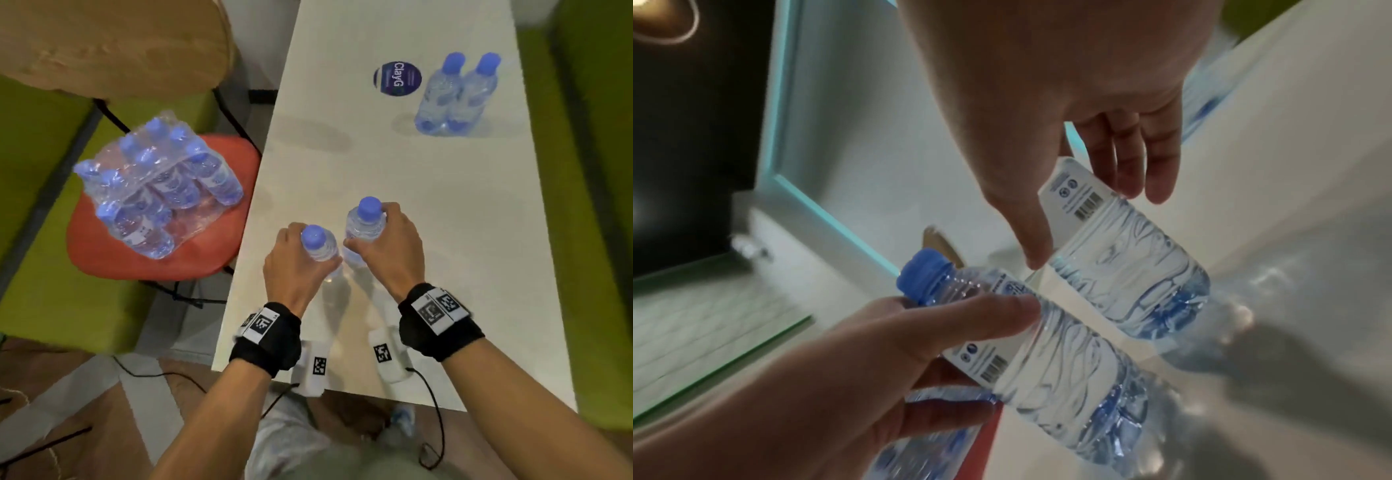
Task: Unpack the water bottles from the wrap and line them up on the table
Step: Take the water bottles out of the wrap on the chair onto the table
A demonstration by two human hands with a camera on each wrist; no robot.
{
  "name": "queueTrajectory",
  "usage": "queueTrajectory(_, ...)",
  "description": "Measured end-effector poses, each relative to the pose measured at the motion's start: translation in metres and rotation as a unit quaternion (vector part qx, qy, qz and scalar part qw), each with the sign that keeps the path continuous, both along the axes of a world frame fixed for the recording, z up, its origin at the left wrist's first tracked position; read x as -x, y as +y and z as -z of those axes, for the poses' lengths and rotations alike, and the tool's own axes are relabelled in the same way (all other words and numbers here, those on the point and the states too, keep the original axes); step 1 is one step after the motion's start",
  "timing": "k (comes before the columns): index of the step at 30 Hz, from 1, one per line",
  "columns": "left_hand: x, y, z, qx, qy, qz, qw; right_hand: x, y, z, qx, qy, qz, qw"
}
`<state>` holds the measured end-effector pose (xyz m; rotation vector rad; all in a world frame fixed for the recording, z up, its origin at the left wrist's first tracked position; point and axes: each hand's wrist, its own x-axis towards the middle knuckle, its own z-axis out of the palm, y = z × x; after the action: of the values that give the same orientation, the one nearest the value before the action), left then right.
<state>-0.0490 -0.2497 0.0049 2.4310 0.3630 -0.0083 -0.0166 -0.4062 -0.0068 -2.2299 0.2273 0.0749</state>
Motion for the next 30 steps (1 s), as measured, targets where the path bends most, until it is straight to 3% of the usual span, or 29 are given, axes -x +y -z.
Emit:
queueTrajectory(8, 0.009, -0.118, 0.012, 0.005, 0.019, 0.127, 0.992, 0.063, -0.127, 0.01, 0.015, 0.012, 0.152, 0.988)
queueTrajectory(15, 0.008, -0.175, 0.021, 0.037, 0.006, 0.153, 0.988, 0.08, -0.173, 0.016, 0.035, -0.004, 0.194, 0.98)
queueTrajectory(23, -0.018, -0.196, 0.023, 0.05, 0.0, 0.152, 0.987, 0.055, -0.178, 0.012, 0.018, -0.01, 0.192, 0.981)
queueTrajectory(27, -0.031, -0.184, 0.018, 0.042, 0.034, 0.167, 0.985, 0.043, -0.175, -0.003, 0.036, -0.003, 0.192, 0.981)
queueTrajectory(30, -0.032, -0.154, 0.015, 0.029, 0.061, 0.177, 0.982, 0.037, -0.163, -0.024, 0.049, -0.064, 0.189, 0.979)
